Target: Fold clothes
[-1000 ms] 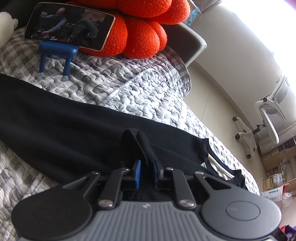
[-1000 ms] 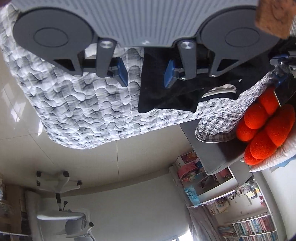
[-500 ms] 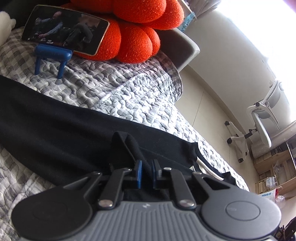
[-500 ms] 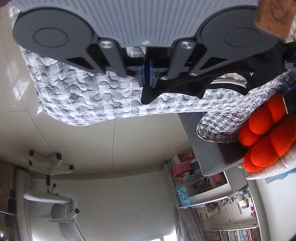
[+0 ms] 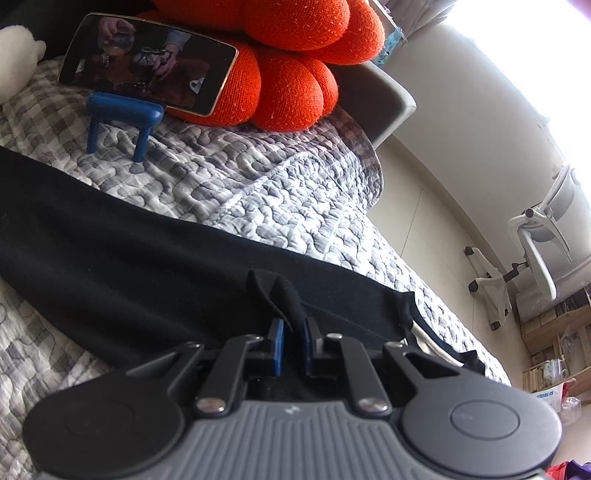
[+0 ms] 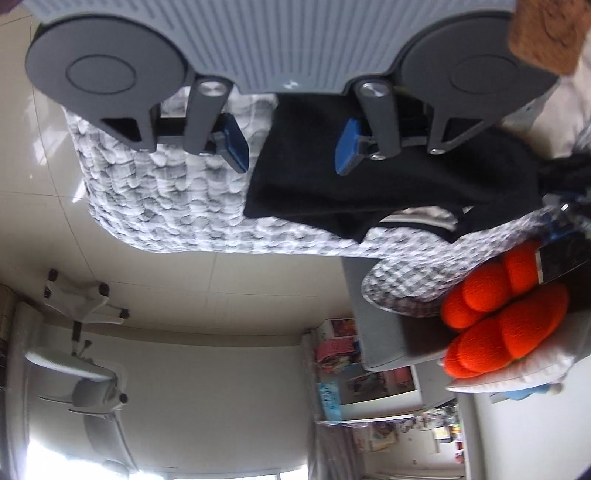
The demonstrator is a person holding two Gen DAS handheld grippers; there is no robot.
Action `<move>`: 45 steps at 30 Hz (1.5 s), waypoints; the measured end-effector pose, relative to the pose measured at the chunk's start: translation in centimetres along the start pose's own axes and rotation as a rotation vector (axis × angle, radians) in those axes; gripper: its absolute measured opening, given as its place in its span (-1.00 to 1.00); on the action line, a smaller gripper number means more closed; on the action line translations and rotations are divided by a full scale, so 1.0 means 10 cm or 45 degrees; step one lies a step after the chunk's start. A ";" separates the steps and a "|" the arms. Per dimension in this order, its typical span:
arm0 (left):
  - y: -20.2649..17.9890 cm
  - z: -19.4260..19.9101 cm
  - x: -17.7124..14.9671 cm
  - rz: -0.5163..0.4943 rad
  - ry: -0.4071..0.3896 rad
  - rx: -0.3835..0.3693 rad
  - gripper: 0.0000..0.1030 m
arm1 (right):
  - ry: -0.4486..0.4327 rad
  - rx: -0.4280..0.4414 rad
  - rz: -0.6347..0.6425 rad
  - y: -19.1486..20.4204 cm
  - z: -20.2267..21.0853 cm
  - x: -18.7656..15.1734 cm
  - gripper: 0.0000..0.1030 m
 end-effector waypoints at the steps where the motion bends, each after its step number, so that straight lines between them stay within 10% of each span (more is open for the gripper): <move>1: 0.01 0.02 0.01 0.024 0.007 -0.026 -0.79 | 0.013 0.025 0.030 0.06 0.07 -0.07 0.10; 8: -0.06 0.26 0.03 0.019 -0.065 -0.097 -0.79 | 0.053 -0.040 0.436 0.37 0.01 -0.41 0.05; 11: -0.01 0.23 0.02 0.053 -0.044 -0.082 -0.81 | 0.041 -0.124 0.409 0.28 -0.05 -0.34 -0.91; 27: 0.33 0.12 0.05 0.128 0.025 0.077 -0.82 | 0.000 -0.138 0.130 -0.05 0.09 -0.32 -0.89; 35: 0.26 0.20 0.08 0.093 -0.032 0.109 -0.78 | -0.080 -0.112 -0.012 -0.04 0.17 -0.30 -0.43; 45: 0.20 0.25 0.09 0.049 -0.080 0.148 -0.64 | -0.173 -0.009 -0.228 -0.19 0.40 -0.29 -0.43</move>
Point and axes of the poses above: each gripper's, at about its wrist camera, not at the fingertips, and z roughly against the way its jaws point, y to its left, x to its top, the point moved 3 cm from there along -z, roughly the way its jaws point, and after that the axes turned 10 degrees about x, right-handed, at the moved point
